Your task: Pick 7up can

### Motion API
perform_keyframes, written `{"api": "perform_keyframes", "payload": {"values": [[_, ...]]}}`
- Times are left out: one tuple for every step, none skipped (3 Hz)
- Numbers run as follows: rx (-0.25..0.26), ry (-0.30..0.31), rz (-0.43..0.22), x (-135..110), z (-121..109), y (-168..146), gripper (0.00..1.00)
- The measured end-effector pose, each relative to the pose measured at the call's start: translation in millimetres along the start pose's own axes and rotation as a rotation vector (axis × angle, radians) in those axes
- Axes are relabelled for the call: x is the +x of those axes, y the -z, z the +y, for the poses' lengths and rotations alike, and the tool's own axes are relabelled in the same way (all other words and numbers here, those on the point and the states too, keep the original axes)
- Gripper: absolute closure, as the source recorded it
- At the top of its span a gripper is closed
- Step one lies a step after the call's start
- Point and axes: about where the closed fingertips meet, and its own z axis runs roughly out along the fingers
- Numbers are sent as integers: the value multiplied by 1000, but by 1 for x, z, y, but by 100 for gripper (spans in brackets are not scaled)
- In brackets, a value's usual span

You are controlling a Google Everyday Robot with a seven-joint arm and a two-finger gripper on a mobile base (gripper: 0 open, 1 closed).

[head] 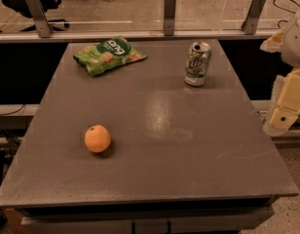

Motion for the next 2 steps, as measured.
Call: {"api": "perform_keyframes", "payload": {"values": [[0,0,0,0,0,0,0],[12,-16,-73,-4,-14,-13,0]]}}
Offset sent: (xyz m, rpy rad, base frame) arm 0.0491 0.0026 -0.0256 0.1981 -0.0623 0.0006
